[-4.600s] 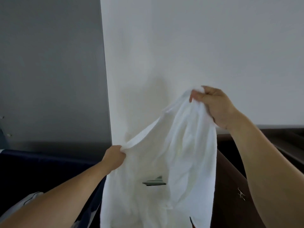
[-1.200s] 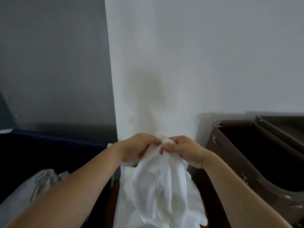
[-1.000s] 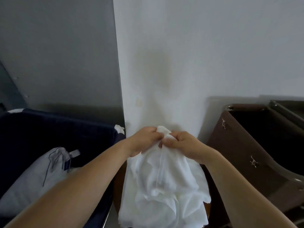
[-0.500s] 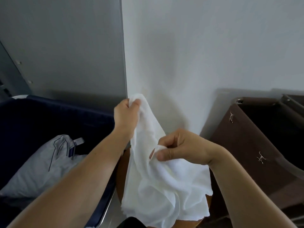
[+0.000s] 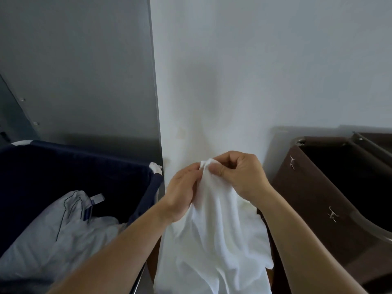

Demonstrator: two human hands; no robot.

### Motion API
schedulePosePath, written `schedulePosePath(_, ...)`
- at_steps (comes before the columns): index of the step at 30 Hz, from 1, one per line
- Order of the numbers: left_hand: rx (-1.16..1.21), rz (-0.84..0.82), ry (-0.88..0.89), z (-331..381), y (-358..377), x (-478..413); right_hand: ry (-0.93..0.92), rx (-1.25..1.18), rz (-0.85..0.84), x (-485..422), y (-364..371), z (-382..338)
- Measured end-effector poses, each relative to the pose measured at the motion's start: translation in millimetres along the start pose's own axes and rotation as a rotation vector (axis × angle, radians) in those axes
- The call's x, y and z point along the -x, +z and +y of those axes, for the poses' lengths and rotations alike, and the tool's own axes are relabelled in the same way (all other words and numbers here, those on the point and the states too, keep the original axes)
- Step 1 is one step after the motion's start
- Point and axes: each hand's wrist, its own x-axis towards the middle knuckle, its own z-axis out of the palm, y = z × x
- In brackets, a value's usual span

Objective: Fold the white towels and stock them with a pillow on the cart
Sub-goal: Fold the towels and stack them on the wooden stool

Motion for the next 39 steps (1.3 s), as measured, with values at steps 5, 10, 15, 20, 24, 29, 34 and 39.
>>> schedulePosePath(5,-0.133,-0.048,0.073,1,-2,0,0.047,0.085,-0.085,0,-5,2)
schedulePosePath(10,-0.374,-0.155,0.080,4,0,1,0.026,0.206,-0.019,-5,-8,8)
schedulePosePath(15,-0.672,-0.196,0.136,10,-2,1,-0.073,0.304,-0.101,-5,-17,2)
schedulePosePath(20,-0.733,-0.078,0.245,23,4,-10,-0.029,0.167,-0.030,-11,-21,-5)
schedulePosePath(24,-0.780,0.085,0.292,21,8,-22,-0.122,0.086,0.113,-24,-31,-27)
schedulePosePath(29,-0.766,0.247,0.402,22,18,-29,-0.267,0.055,0.281,-43,-61,-77)
schedulePosePath(34,-0.725,0.164,0.363,28,17,-37,-0.468,-0.053,0.552,-59,-99,-140)
schedulePosePath(39,-0.809,0.219,0.458,39,15,-43,-0.348,0.032,0.528,-70,-103,-132)
